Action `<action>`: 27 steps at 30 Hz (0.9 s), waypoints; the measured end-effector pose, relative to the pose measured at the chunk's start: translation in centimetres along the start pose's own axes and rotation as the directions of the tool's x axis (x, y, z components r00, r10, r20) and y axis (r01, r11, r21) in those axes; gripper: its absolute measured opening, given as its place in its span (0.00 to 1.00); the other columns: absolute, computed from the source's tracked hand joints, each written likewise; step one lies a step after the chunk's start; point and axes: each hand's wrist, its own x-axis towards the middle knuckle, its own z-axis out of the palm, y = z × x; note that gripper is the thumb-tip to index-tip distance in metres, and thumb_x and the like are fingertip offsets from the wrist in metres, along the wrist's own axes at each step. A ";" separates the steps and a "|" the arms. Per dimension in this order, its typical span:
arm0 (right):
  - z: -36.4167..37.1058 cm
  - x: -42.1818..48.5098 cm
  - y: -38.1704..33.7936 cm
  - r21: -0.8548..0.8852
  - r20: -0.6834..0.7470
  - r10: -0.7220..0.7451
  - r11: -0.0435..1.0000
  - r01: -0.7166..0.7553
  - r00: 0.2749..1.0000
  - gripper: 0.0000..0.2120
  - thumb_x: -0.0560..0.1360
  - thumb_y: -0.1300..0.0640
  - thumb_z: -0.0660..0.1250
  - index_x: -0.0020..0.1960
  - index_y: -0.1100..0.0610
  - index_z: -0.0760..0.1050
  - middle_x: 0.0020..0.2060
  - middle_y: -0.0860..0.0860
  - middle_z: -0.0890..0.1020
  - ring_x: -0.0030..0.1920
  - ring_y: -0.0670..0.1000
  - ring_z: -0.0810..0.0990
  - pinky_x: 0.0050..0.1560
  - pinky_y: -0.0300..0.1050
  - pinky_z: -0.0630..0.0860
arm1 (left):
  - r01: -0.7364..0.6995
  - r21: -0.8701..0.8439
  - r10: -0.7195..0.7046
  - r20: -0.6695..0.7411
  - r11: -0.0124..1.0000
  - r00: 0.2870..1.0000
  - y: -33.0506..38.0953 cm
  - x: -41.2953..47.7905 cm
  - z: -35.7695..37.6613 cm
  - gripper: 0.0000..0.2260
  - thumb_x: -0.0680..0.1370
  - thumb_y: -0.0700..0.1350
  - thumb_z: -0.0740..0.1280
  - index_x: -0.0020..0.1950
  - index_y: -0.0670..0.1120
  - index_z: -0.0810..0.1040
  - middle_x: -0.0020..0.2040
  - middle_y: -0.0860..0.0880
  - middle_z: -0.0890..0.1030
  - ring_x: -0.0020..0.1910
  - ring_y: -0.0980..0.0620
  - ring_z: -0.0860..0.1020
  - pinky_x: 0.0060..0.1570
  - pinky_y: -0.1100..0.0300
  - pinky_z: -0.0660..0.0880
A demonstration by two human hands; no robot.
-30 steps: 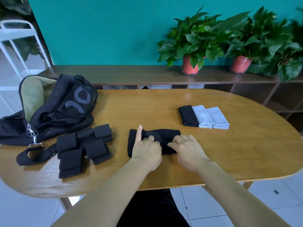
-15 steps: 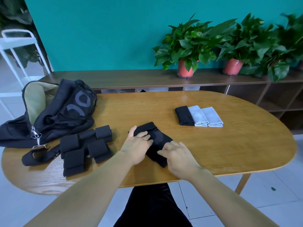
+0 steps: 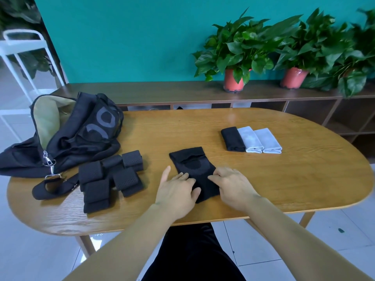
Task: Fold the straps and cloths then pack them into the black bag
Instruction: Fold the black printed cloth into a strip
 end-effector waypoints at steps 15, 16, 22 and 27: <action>1.5 -5.7 -2.4 0.019 0.013 -0.147 0.989 0.147 0.989 0.37 0.73 0.30 0.57 0.72 0.55 0.66 0.69 0.51 0.70 0.69 0.51 0.68 0.68 0.43 0.59 | -0.347 -0.028 0.348 0.113 0.937 0.931 -3.6 -3.2 0.2 0.45 0.68 0.76 0.55 0.78 0.52 0.53 0.79 0.54 0.51 0.77 0.60 0.47 0.72 0.52 0.32; 1.4 -5.7 -2.4 0.006 0.000 -0.151 0.988 0.151 0.988 0.35 0.71 0.34 0.61 0.70 0.55 0.69 0.66 0.51 0.74 0.66 0.51 0.72 0.66 0.43 0.64 | -0.360 -0.009 0.359 0.094 0.933 0.929 -3.7 -3.4 0.2 0.43 0.69 0.74 0.58 0.78 0.53 0.55 0.78 0.54 0.53 0.76 0.60 0.50 0.71 0.53 0.31; 0.7 -5.5 -2.2 0.077 -0.152 -0.203 0.973 0.216 0.967 0.23 0.67 0.44 0.70 0.59 0.54 0.76 0.41 0.45 0.81 0.42 0.46 0.78 0.42 0.39 0.76 | -0.412 -0.051 0.412 -0.023 0.910 0.911 -3.8 -3.9 -0.6 0.35 0.67 0.73 0.53 0.67 0.57 0.75 0.69 0.59 0.73 0.66 0.61 0.70 0.69 0.58 0.30; -0.1 -5.3 -2.2 0.204 -0.197 -0.022 0.977 0.063 0.980 0.18 0.74 0.48 0.61 0.61 0.51 0.77 0.41 0.47 0.83 0.41 0.47 0.79 0.40 0.43 0.76 | -0.329 -0.129 0.318 -0.103 0.935 0.943 -4.0 -3.5 -0.7 0.25 0.74 0.67 0.50 0.51 0.56 0.81 0.46 0.59 0.83 0.47 0.62 0.78 0.71 0.56 0.42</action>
